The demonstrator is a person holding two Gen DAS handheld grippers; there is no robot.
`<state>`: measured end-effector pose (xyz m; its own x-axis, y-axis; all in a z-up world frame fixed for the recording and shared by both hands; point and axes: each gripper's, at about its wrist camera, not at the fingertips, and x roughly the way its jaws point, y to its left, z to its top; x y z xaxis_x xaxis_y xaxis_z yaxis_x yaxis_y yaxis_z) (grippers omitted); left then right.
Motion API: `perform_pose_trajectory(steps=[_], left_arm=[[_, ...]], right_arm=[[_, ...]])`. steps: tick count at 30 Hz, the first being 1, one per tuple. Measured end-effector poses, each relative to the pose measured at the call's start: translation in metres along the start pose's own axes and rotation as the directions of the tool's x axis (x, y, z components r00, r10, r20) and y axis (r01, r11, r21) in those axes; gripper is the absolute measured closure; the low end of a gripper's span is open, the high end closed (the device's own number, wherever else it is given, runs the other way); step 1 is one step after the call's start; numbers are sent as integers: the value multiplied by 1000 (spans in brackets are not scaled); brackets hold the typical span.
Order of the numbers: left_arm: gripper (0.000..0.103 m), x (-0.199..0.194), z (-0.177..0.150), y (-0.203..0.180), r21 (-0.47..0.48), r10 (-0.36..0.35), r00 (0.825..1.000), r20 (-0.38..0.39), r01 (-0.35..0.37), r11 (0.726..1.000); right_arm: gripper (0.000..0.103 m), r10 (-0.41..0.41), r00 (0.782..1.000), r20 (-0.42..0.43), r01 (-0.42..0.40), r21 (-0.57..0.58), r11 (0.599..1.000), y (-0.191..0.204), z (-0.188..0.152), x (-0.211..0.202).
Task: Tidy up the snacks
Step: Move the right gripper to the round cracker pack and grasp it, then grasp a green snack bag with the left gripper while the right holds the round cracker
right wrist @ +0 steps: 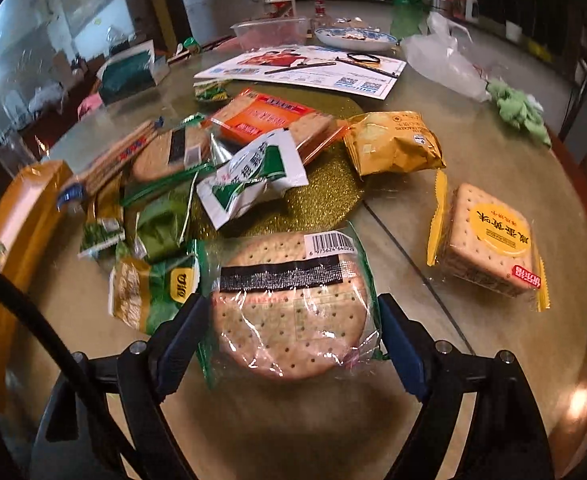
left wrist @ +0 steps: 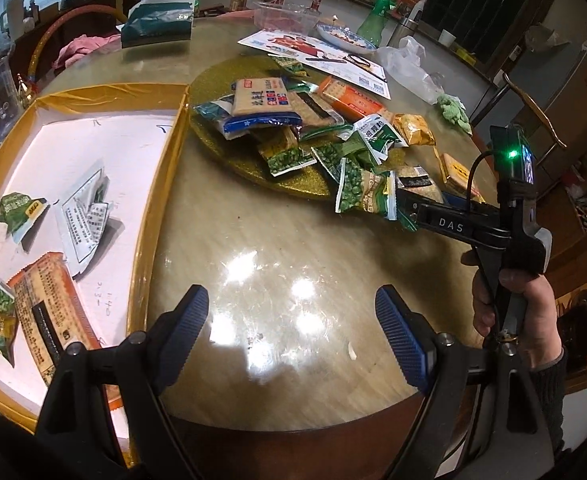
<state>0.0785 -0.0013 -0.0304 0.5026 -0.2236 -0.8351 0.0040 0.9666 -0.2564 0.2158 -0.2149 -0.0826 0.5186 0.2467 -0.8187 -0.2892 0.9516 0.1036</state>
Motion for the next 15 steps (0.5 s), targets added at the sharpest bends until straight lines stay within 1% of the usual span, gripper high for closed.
perform_pose_trajectory(steps=[2, 4, 8, 11, 15], left_arm=[[18, 1, 0, -2, 1, -2, 1000, -4, 2, 1000], [18, 2, 1, -5, 5, -6, 1000, -4, 6, 1000], [18, 10, 5, -18, 32, -8, 1000, -16, 9, 999], [18, 26, 14, -32, 56, -33, 999, -37, 35, 998], [18, 57, 31, -46, 45, -113, 990, -89, 117, 992]], right_arm=[[25, -20, 1000, -13, 20, -7, 1000, -2, 0, -1], [26, -27, 1000, -9, 27, -1, 1000, -4, -3, -4], [27, -42, 999, 5, 42, 57, 997, -16, -26, -21], [27, -34, 999, 24, 31, 109, 994, -25, -47, -37], [27, -5, 999, 38, 0, 125, 992, -29, -72, -56]])
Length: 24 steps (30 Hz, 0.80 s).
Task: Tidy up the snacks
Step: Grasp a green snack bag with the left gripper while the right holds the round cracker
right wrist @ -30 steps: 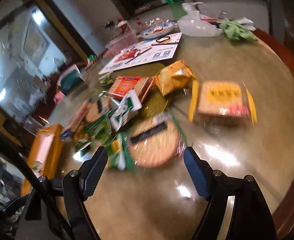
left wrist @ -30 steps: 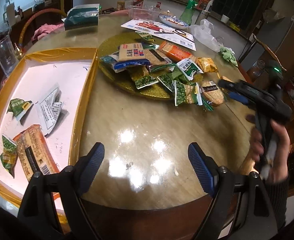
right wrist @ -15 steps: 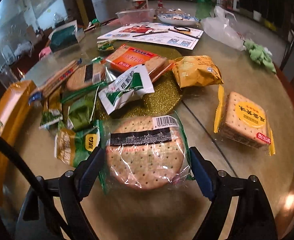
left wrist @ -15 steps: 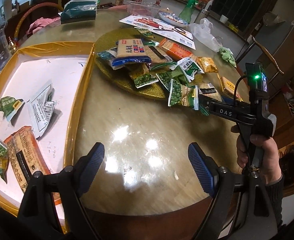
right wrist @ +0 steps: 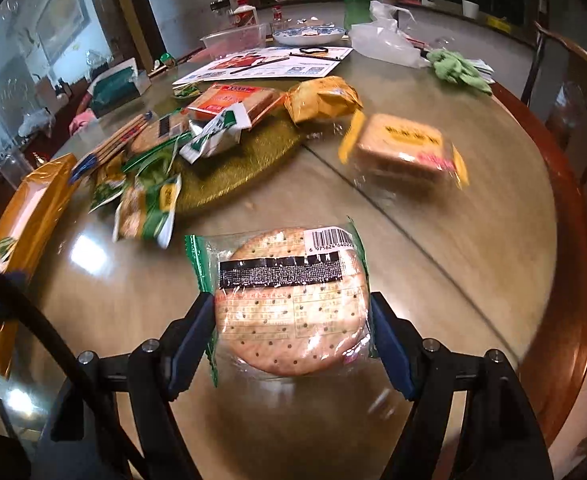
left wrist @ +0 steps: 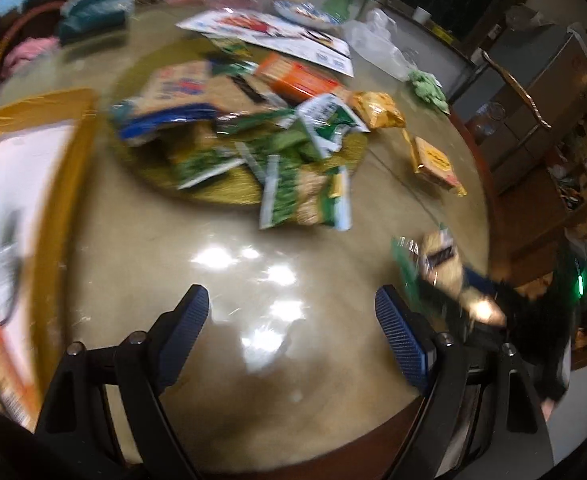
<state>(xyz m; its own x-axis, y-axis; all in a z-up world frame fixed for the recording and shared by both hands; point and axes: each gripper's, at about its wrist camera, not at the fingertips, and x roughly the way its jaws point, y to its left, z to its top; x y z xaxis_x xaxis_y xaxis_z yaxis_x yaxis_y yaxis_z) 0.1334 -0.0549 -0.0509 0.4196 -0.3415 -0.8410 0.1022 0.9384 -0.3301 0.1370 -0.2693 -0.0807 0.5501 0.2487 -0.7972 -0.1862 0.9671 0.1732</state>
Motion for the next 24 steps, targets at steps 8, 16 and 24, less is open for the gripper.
perform_pose_trajectory(steps=[8, 16, 24], left_arm=[[34, 47, 49, -3, -68, 23, 1000, -2, -23, 997], [83, 51, 41, -13, -32, 73, 997, 37, -72, 997], [84, 7, -4, -6, -53, 13, 999, 37, -11, 999]], right_arm=[[27, 23, 1000, 21, -23, 7, 1000, -5, -7, -6], [27, 34, 999, 43, -35, 13, 999, -6, -12, -8], [27, 28, 999, 43, -29, 25, 999, -5, -15, -11]])
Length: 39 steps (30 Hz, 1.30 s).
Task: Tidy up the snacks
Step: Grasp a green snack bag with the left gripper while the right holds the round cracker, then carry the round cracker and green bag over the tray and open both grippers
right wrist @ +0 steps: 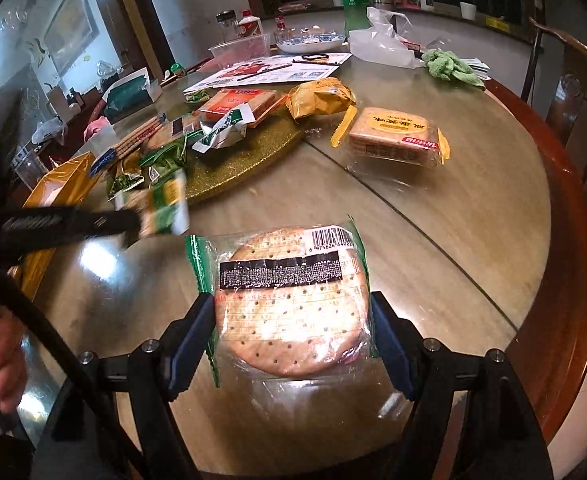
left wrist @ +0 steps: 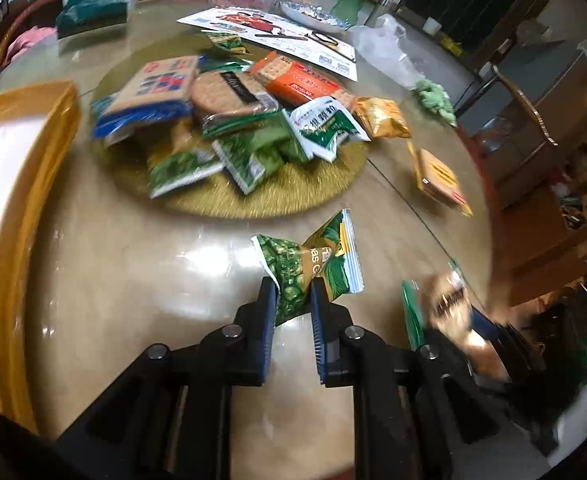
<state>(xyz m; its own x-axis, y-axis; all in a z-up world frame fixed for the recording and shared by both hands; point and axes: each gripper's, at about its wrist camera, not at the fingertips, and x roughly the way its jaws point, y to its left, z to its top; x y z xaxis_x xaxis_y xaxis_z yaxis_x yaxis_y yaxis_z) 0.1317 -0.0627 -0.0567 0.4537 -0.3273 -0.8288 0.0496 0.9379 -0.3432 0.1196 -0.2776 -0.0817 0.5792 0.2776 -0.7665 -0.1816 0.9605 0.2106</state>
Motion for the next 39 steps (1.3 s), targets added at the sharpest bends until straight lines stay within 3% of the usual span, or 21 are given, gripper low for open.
perform_pose_trajectory(steps=[7, 14, 21, 30, 33, 36, 39], left_arm=[[84, -60, -50, 19, 13, 13, 997, 79, -14, 1000], [84, -120, -62, 64, -71, 27, 981, 191, -13, 997], [84, -172, -65, 126, -202, 99, 954, 284, -41, 979], [84, -199, -25, 207, -328, 182, 926, 332, -67, 942], [84, -191, -4, 233, -348, 175, 930, 323, -56, 936], [84, -177, 15, 255, -372, 194, 940, 280, -80, 925], [84, -162, 28, 269, -374, 237, 939, 247, -133, 918]], right_arm=[[28, 6, 1000, 9, -6, 2, 1000, 18, -13, -6], [28, 115, 993, 34, -114, -32, 993, 65, -11, -21], [28, 262, 964, 52, -254, -129, 958, 146, -2, -35], [28, 370, 929, -3, -364, -191, 912, 228, 36, -9], [28, 384, 923, -29, -382, -200, 902, 253, 51, 10], [28, 379, 923, -63, -384, -199, 902, 272, 66, 33], [28, 357, 931, -74, -365, -216, 906, 288, 80, 55]])
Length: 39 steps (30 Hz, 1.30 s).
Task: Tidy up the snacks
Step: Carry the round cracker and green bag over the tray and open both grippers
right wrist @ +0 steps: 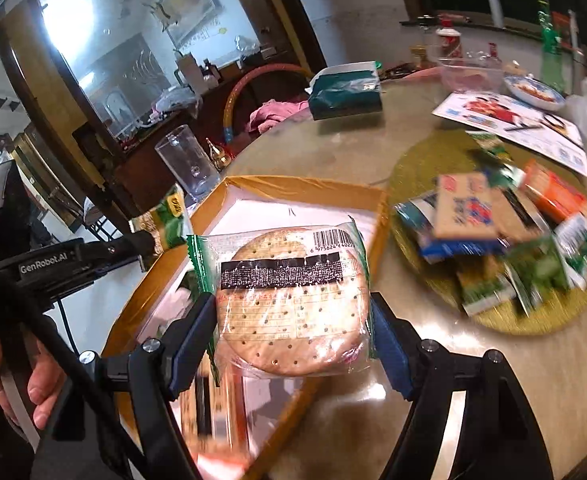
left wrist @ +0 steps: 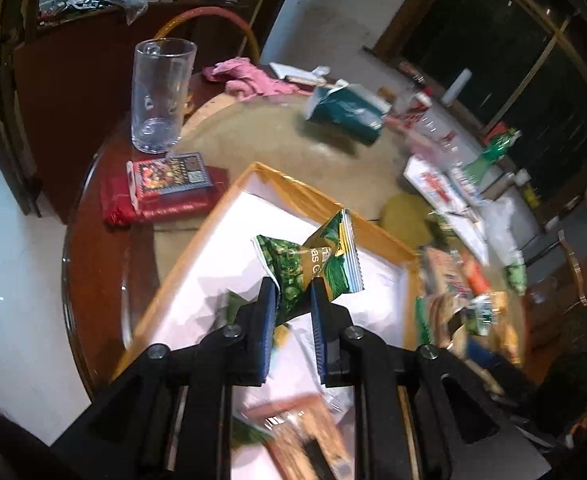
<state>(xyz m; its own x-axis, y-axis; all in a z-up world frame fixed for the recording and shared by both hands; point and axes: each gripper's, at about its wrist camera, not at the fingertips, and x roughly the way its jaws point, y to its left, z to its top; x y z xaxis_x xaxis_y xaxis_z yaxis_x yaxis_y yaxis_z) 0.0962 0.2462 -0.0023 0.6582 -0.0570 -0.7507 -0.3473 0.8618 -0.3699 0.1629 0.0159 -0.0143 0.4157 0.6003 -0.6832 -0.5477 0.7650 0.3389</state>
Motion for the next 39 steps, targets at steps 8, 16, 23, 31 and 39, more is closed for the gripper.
perform_pose_trajectory(steps=[8, 16, 23, 31, 39], left_arm=[[84, 30, 10, 4, 27, 14, 999, -51, -12, 1000], [84, 60, 11, -1, 99, 192, 975, -115, -182, 978], [33, 64, 8, 12, 41, 168, 971, -169, -163, 986], [14, -21, -37, -29, 148, 155, 982, 110, -170, 974], [11, -47, -123, -66, 254, 101, 987, 129, -131, 958]], right_arm=[[28, -48, 998, -30, 48, 2, 999, -2, 18, 38], [27, -105, 994, -22, 104, -43, 994, 3, 25, 62], [24, -177, 984, -36, 173, -86, 981, 12, 21, 74], [23, -124, 990, 73, 123, 14, 992, 3, -10, 10], [19, -111, 984, 141, 108, 30, 994, -22, -89, -74]])
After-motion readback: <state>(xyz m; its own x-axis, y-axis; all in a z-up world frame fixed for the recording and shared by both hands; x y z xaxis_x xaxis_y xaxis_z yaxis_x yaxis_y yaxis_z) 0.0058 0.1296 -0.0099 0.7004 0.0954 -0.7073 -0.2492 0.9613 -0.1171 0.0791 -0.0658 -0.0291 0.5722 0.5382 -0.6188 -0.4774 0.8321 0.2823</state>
